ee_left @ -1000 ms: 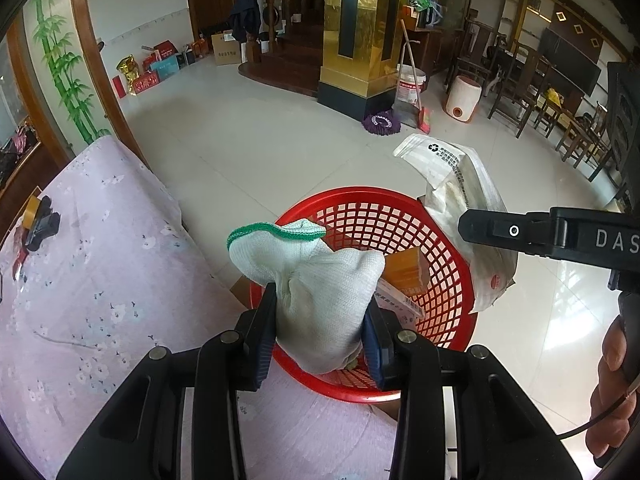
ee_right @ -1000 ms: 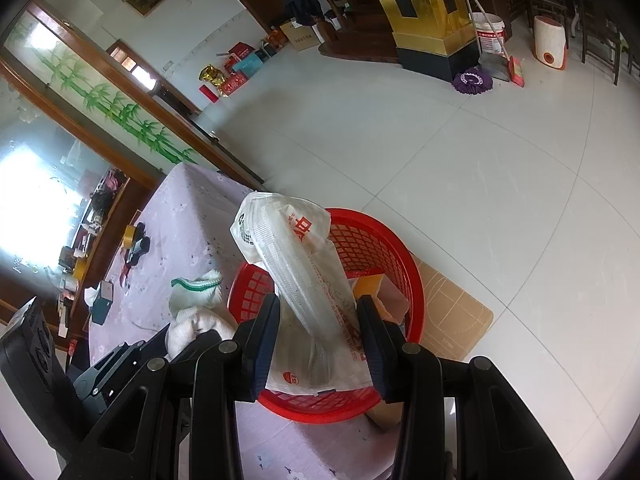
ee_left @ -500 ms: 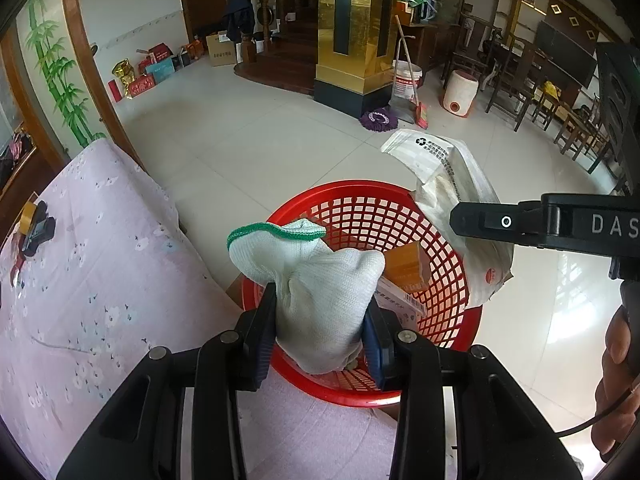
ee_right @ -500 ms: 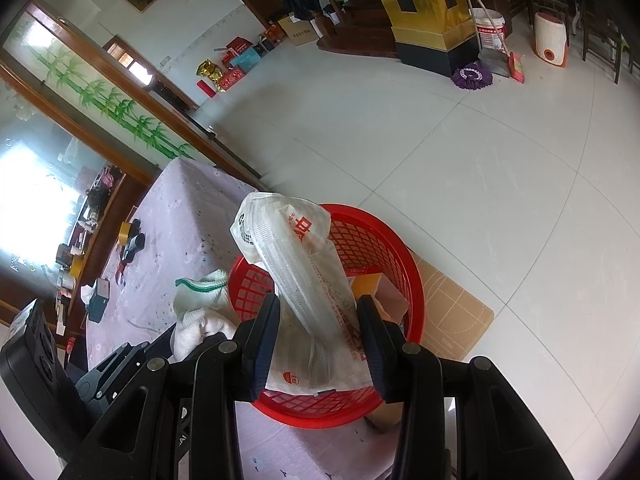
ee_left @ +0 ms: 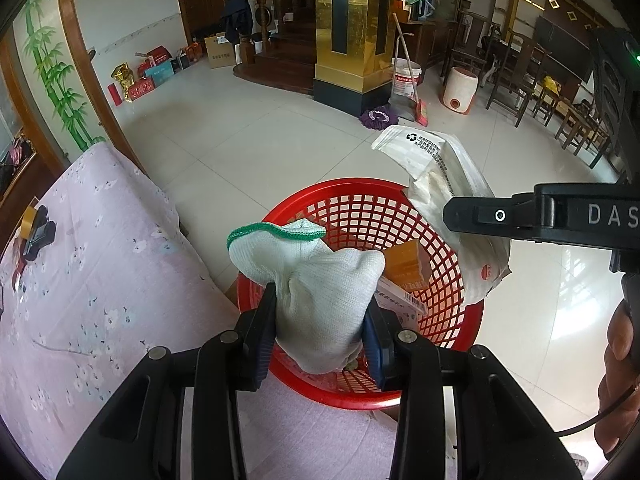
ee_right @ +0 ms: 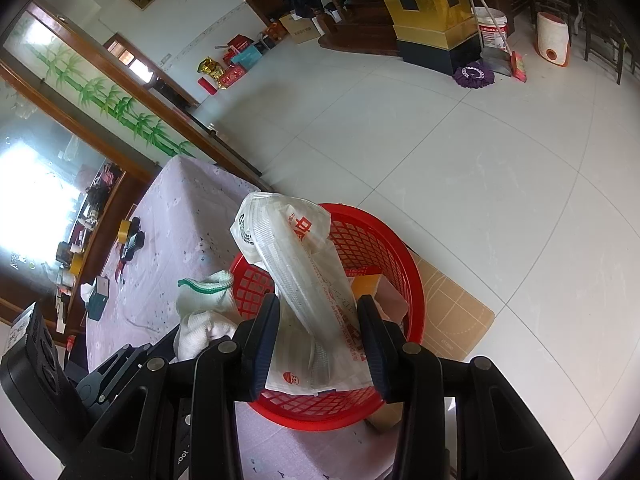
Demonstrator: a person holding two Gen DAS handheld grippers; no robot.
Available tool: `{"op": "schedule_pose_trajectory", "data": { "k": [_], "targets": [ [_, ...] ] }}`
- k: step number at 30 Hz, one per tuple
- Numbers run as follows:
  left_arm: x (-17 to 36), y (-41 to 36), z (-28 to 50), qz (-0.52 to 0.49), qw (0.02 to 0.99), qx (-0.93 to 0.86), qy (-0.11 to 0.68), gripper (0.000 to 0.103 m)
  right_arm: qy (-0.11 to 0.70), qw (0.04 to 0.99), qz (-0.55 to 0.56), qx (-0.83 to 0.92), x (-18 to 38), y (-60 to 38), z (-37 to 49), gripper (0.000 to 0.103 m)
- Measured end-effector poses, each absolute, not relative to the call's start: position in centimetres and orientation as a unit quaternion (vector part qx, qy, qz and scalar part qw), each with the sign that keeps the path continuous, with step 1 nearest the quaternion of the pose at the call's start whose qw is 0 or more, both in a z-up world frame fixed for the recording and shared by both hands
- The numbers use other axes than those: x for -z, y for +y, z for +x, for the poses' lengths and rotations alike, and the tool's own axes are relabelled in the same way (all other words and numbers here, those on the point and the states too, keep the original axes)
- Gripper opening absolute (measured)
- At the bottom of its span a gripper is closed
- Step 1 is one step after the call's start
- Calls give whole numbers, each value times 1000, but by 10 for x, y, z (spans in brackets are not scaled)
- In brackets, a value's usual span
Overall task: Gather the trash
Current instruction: 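Open the left tool to drop the towel while the right tool drops the bag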
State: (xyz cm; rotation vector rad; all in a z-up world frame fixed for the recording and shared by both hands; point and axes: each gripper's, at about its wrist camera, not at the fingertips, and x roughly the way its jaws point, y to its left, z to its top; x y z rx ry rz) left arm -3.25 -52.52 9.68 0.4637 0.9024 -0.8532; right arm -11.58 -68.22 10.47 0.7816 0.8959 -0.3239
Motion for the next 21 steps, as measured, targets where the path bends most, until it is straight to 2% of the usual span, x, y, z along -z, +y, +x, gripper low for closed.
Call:
{"op": "schedule_pose_trajectory", "data": {
  "k": [21],
  "targets": [
    [-91, -527, -29, 217, 789, 391, 422, 37, 429, 814, 363, 145, -98, -683, -103, 46]
  ]
}}
